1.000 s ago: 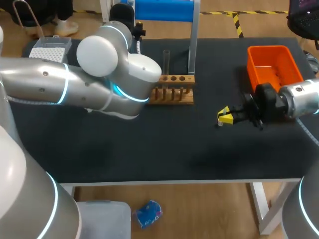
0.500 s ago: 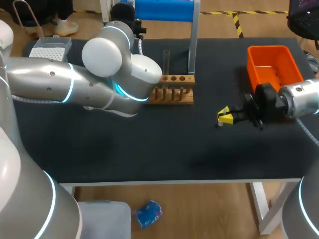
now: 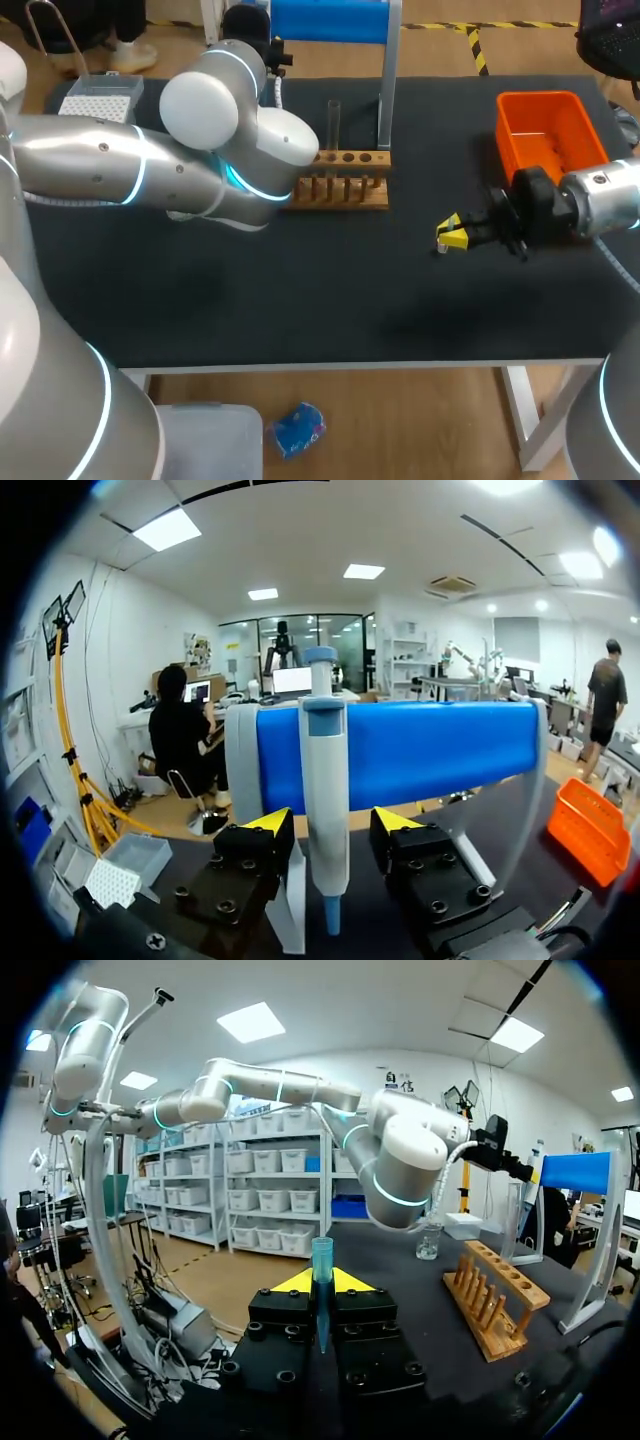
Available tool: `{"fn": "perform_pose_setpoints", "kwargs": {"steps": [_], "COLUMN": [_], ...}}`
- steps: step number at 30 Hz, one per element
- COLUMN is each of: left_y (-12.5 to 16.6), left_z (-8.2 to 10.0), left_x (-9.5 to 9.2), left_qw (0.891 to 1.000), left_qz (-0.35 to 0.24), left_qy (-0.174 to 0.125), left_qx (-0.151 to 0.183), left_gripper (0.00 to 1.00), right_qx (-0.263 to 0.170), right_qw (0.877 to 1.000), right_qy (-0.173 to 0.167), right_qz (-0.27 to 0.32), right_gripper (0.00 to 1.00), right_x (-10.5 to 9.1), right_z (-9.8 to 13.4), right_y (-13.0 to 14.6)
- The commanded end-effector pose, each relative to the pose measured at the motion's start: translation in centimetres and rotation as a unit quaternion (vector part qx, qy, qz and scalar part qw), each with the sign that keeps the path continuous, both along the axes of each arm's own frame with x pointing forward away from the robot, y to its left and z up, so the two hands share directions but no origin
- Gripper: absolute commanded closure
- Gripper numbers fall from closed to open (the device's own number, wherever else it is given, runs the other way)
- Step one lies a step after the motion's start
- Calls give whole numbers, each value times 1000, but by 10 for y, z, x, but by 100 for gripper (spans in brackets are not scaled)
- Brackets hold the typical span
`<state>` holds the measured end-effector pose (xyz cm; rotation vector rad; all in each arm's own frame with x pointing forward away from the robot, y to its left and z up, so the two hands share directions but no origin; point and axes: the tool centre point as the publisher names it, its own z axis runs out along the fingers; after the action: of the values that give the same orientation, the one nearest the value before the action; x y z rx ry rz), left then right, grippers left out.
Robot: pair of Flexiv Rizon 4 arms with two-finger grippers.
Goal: Invert the test tube, pick up the pipette, mount the tip to pipette, aspirate from beaker and dispense into the tube, eject the tip, return the pipette, and cap with the stopper.
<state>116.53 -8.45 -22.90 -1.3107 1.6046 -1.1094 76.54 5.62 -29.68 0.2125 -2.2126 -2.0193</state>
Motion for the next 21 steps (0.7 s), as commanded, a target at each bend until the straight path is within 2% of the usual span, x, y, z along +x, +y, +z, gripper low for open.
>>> {"fn": "perform_pose_setpoints", "kwargs": {"steps": [1, 21], "left_y": [1, 1], "left_z": [-2, -8], "left_x": [6, 20], "left_qw": [1000, 1000], "left_qz": [-3, -4], "left_qy": [0, 9], "left_qx": [1, 8], "left_gripper": [52, 52], "right_qx": [-1, -1], "right_qw": [1000, 1000], "right_qy": [0, 0], "right_qz": [0, 0], "right_gripper": [100, 100], "right_x": [0, 0], "right_z": [0, 0], "right_y": [0, 0]}}
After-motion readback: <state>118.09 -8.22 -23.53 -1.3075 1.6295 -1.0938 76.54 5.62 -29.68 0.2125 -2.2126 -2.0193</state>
